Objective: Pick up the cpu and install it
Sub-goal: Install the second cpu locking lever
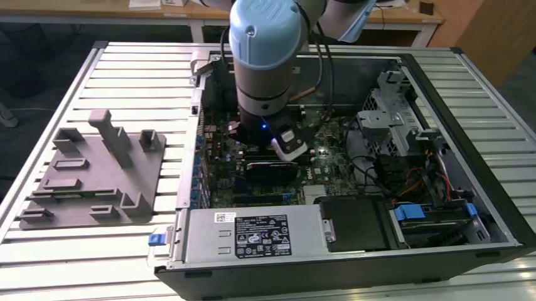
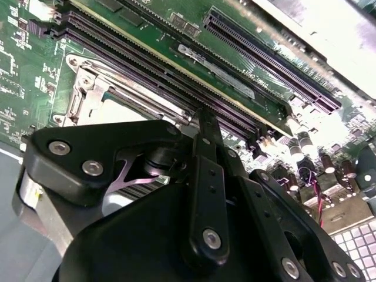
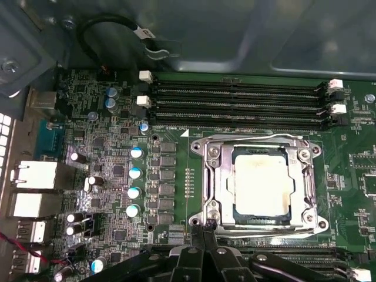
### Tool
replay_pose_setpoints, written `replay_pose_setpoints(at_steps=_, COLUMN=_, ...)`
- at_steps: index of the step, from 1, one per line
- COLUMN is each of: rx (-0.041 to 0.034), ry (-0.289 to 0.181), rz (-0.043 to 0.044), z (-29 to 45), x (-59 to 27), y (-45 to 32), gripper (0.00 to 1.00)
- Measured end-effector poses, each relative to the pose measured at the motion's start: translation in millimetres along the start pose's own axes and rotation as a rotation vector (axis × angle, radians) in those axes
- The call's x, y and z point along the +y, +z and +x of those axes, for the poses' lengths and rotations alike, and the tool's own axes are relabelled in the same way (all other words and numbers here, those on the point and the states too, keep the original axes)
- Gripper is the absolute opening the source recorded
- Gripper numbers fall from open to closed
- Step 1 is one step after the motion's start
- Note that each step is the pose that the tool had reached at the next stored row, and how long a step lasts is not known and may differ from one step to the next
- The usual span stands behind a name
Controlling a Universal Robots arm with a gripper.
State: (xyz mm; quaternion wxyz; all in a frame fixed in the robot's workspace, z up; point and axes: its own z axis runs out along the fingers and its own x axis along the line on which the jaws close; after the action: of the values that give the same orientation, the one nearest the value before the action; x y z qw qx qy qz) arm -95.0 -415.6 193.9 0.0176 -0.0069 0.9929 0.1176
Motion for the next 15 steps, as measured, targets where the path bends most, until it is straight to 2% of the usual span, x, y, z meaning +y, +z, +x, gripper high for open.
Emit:
replay_pose_setpoints(at_steps=5, rx=-0.0002, ry=0.0, rz=-0.0072, z=0.7, x=-0.1, y=1.1, gripper=0.11)
replay_pose_setpoints(at_steps=15, rx=-0.0002, ry=0.0, rz=-0.0074, z=3.8, x=-0.9, y=4.2, gripper=0.11)
